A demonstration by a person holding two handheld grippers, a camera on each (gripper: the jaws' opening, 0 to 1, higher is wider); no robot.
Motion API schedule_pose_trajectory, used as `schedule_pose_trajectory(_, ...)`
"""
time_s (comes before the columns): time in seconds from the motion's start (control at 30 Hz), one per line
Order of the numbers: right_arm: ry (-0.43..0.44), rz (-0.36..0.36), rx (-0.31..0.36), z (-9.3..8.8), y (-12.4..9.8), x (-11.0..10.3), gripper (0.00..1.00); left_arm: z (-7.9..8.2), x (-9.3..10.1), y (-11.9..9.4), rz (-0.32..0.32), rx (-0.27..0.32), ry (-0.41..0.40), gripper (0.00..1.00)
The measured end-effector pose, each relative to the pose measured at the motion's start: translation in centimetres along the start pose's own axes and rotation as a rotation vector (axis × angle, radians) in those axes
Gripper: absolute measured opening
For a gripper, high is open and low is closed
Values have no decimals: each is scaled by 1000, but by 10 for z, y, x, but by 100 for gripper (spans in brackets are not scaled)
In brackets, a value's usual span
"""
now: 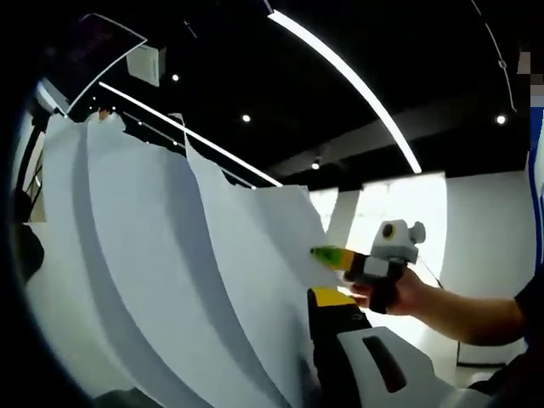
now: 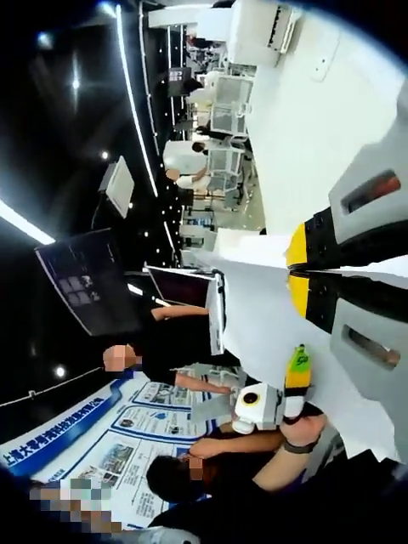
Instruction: Organize the stack of printing papers by aligning and flattening the scattered papers on the table
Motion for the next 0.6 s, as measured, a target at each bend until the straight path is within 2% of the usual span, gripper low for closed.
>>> schedule_pose_trajectory(0.23,-21,7,-3,-1,7,-6,0,0,0,0,1,-1,2,19)
schedule_pose_trajectory(0.6,2,7,-5,-3,7,-6,0,0,-1,-1,9,1,17,16)
Point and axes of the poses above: the point that each gripper's makers call its tool centre point, and the gripper's own axes: y roughly forward along the fingers, x roughly to its right, z roughly out of its top, the point moved 8 cm from there along -y, roughly backward along the fingers, and after that the axes turned 14 degrees about y, right-handed, at the moved point
